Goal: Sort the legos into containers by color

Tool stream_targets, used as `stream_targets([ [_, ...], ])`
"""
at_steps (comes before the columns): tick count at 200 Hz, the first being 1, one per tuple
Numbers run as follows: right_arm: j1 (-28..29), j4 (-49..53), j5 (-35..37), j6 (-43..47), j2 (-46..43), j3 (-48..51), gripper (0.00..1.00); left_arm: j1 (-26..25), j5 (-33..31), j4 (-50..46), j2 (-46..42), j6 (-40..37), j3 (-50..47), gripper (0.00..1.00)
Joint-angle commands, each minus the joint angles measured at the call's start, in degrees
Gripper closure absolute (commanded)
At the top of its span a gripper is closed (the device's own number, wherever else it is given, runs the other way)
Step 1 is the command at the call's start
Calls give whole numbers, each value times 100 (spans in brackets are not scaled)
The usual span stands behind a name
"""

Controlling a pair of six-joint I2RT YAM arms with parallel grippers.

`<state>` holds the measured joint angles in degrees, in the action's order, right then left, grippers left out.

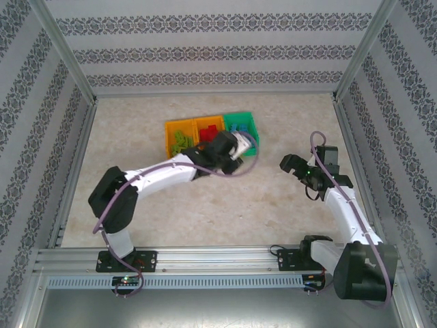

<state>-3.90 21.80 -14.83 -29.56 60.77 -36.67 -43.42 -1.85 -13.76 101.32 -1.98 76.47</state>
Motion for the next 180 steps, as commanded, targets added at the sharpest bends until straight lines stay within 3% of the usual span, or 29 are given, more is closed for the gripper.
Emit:
stream_targets([
  [1,141,-174,241,31,87,-157,2,732,-583,-459,80,733,164,77],
  [47,231,-199,306,37,202,-165,2,1768,-441,-760,538,1550,619,79],
  [52,230,-194,324,39,201,-176,2,1828,-441,-788,583,1615,659,69],
  [63,231,-182,341,58,198,-179,2,1942,-463,-845,698,1741,767,69],
  [142,230,-146,364,74,226,-174,2,2298,-667,-1034,1194,2276,988,73],
  [180,228,-154,348,59,226,-183,2,2318,-758,-1067,1191,2373,975,65],
])
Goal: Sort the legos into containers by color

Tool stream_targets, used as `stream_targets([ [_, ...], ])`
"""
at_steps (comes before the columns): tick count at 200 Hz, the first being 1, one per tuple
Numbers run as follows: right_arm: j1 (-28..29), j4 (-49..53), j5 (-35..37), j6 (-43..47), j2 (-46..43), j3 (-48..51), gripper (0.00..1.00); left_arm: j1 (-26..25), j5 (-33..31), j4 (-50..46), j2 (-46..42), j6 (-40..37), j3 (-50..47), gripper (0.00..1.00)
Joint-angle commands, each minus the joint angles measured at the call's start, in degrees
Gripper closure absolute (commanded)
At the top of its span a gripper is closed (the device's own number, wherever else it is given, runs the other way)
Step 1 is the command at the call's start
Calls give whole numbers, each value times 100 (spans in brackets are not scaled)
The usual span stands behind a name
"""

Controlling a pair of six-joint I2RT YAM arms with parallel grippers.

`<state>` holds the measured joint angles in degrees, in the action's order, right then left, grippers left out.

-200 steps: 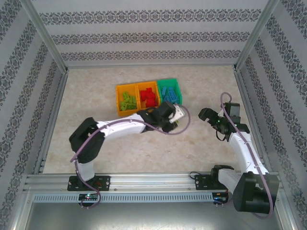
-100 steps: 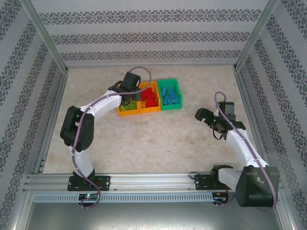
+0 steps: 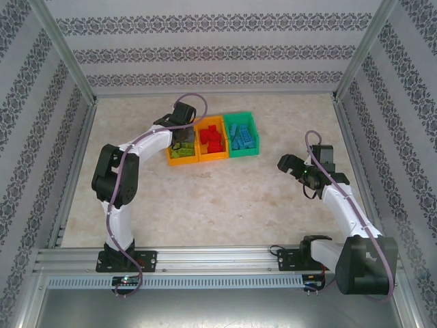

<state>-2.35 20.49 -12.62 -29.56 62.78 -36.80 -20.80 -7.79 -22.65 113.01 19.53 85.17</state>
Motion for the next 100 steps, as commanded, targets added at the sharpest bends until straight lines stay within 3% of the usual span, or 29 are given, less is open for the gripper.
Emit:
stream_targets([
  [1,75,-21,123,62,28,-170,2,57,-158,-178,20,220,101,65],
  [59,72,-147,154,154,15,-144,2,28,114,107,-367,315,-208,23],
  [65,72,-208,190,224,23,-144,2,19,141,190,-488,331,-301,17],
  [73,77,-303,284,339,19,-150,2,-16,163,368,-690,311,-473,0],
  [100,94,-996,865,904,-29,-24,2,-44,288,1304,-1536,68,-1377,0],
])
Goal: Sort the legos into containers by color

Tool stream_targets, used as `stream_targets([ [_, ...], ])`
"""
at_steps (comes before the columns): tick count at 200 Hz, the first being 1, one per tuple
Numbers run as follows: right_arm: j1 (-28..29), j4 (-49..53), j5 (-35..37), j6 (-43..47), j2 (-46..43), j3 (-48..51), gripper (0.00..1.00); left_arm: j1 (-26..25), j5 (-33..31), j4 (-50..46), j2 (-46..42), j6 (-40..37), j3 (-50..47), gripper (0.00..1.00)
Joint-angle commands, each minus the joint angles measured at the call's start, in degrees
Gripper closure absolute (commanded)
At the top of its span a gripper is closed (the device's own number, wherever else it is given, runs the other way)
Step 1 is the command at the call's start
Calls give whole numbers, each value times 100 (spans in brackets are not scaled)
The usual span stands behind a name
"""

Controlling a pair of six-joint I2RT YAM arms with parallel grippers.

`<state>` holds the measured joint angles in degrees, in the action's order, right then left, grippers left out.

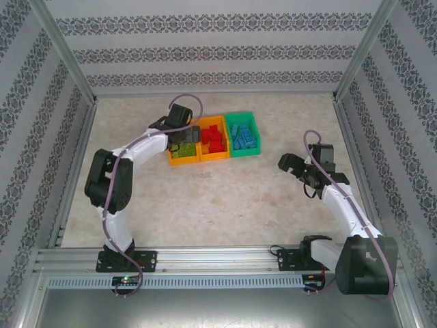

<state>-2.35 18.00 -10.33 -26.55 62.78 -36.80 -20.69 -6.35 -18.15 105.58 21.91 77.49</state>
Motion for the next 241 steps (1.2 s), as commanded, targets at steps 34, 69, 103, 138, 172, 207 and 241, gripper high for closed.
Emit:
stream_targets([
  [34,134,-2643,1254,1355,154,634,2,-54,-410,1442,-1582,-904,-1568,0],
  [69,165,-4872,1721,1937,802,1372,2,-42,-1015,2187,-2440,-1608,-2667,1],
  [103,235,-6317,2071,2094,1405,1628,2,6,-1843,2309,-2794,-2134,-3171,1],
  [138,539,-7431,2152,2419,2510,1612,2,249,-2390,2697,-2899,-2266,-3591,1],
  [172,449,-6940,1782,2442,2342,1516,2,878,-1863,3438,-2929,-2263,-4254,1],
  [207,450,-7028,1778,2447,2368,1524,2,1534,-900,4813,-2639,-2320,-5043,1],
  [241,446,-6976,1775,2451,2345,1518,2,1874,-37,5438,-2510,-2284,-5232,1],
])
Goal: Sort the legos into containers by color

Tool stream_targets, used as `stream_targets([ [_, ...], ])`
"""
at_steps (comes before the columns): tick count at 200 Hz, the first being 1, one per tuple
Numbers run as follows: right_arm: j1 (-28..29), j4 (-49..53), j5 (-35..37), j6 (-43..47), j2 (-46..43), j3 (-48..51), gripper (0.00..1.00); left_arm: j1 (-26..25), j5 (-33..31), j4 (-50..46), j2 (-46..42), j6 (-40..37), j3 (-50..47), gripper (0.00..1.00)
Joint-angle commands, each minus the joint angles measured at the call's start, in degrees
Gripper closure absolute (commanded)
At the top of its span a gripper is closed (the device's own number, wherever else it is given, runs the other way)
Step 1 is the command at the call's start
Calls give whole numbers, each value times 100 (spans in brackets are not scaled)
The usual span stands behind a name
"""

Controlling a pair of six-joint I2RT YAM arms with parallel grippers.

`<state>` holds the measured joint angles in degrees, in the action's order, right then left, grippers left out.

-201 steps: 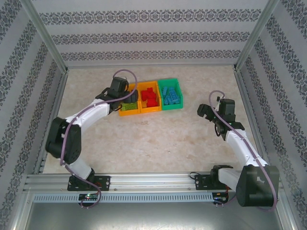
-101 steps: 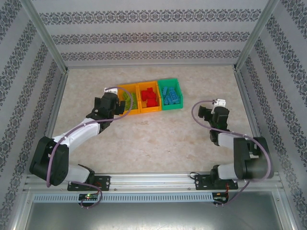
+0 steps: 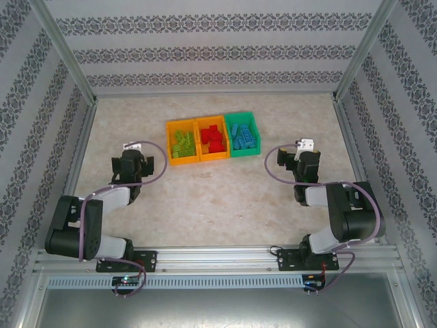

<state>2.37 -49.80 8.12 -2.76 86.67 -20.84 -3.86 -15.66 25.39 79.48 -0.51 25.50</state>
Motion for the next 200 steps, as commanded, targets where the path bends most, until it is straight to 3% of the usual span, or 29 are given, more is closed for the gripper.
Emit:
stream_targets([
  [1,-31,-201,-67,69,-40,-78,2,192,918,1065,101,-39,-25,1],
  [21,-27,-205,-67,69,-34,-78,2,260,1219,1050,212,11,72,1],
  [40,-26,-209,-72,68,-31,-78,2,280,1437,2090,629,21,-239,1],
  [59,-26,-206,-71,71,-31,-78,2,328,1559,1810,848,48,-12,1],
  [119,-26,-205,-70,66,-28,-78,2,344,1463,2350,1014,79,-223,1],
  [200,-31,-205,-74,67,-38,-71,2,343,1470,2265,997,82,-199,1],
])
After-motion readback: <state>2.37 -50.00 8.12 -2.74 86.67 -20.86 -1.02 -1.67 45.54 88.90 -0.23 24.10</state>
